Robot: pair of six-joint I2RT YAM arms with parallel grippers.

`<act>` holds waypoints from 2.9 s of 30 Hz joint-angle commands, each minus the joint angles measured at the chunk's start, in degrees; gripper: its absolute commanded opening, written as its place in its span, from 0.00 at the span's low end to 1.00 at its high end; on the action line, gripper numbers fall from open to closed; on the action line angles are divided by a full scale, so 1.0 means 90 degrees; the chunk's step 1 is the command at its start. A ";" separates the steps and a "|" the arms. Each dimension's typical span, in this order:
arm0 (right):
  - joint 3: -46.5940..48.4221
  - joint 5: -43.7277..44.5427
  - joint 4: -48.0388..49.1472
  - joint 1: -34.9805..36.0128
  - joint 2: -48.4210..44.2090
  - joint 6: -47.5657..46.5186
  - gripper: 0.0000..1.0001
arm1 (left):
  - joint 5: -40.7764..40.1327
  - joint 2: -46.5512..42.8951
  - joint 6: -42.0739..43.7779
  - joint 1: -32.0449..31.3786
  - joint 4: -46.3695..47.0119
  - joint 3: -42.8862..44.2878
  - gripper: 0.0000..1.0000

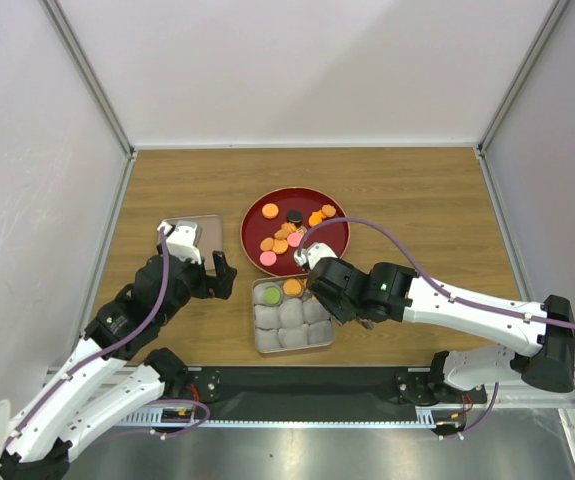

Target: Pack the cookies

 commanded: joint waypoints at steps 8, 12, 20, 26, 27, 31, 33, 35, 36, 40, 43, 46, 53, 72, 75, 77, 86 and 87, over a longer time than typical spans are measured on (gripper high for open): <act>0.0131 0.0155 0.0071 0.0068 -0.0019 0.0101 0.44 | -0.0101 -0.0028 -0.0037 -0.0100 0.0067 0.0090 1.00; 0.0140 0.0165 0.0061 0.0078 -0.0009 0.0120 0.44 | -0.0101 -0.0057 -0.0037 -0.0110 0.0077 0.0090 1.00; 0.0404 0.0057 0.0042 0.0088 -0.0097 0.0130 0.43 | -0.0130 -0.0038 -0.0037 -0.0129 0.0067 0.0090 1.00; 0.1154 -0.0069 -0.0134 -0.0038 -0.0049 0.0169 0.43 | -0.0130 -0.0057 -0.0027 -0.0119 0.0067 0.0090 1.00; 0.1224 -0.0089 -0.0163 -0.0194 -0.0029 0.0169 0.43 | -0.0130 -0.0057 -0.0046 -0.0119 0.0067 0.0090 1.00; 0.1371 -0.0323 -0.0008 -0.0848 0.0215 0.0062 0.43 | -0.0130 -0.0048 -0.0037 -0.0129 0.0058 0.0090 1.00; 0.1381 -0.0498 0.0129 -0.1112 0.0429 0.0013 0.43 | -0.0150 -0.0067 -0.0047 -0.0129 0.0067 0.0090 1.00; 0.1419 -0.0538 0.0315 -0.1444 0.0595 -0.0026 0.43 | -0.0140 -0.0077 -0.0046 -0.0139 0.0058 0.0090 1.00; 0.1449 -0.0529 0.0373 -0.1532 0.0780 -0.0036 0.43 | -0.0150 -0.0087 -0.0047 -0.0129 0.0058 0.0090 1.00; 0.1644 -0.0577 0.0774 -0.2138 0.1220 -0.0075 0.43 | -0.0121 -0.0048 -0.0027 -0.0129 0.0067 0.0090 1.00; 0.1868 -0.0597 0.0900 -0.2401 0.1649 -0.0085 0.45 | -0.0111 -0.0077 -0.0037 -0.0139 0.0067 0.0090 1.00; 0.2053 -0.0519 0.0970 -0.2529 0.2069 -0.0056 0.47 | -0.0111 -0.0067 -0.0017 -0.0139 0.0067 0.0090 1.00; 0.2269 -0.0635 0.1253 -0.2705 0.2549 -0.0065 0.48 | -0.0072 -0.0087 -0.0027 -0.0129 0.0087 0.0081 1.00; 0.2260 -0.1046 0.1370 -0.2324 0.2735 0.0052 0.49 | -0.0023 -0.0116 -0.0007 -0.0139 0.0106 0.0080 1.00; 0.2279 -0.1085 0.1399 -0.2285 0.2832 0.0052 0.50 | -0.0023 -0.0135 -0.0008 -0.0129 0.0106 0.0080 1.00; 0.2279 -0.1056 0.1399 -0.2275 0.2862 0.0052 0.50 | -0.0023 -0.0136 -0.0008 -0.0139 0.0106 0.0080 1.00; 0.2347 -0.1007 0.1380 -0.2275 0.3047 0.0042 0.50 | -0.0023 -0.0126 0.0002 -0.0139 0.0106 0.0080 1.00; 0.2367 -0.1017 0.1380 -0.2275 0.3077 0.0042 0.50 | -0.0023 -0.0135 0.0002 -0.0129 0.0106 0.0080 1.00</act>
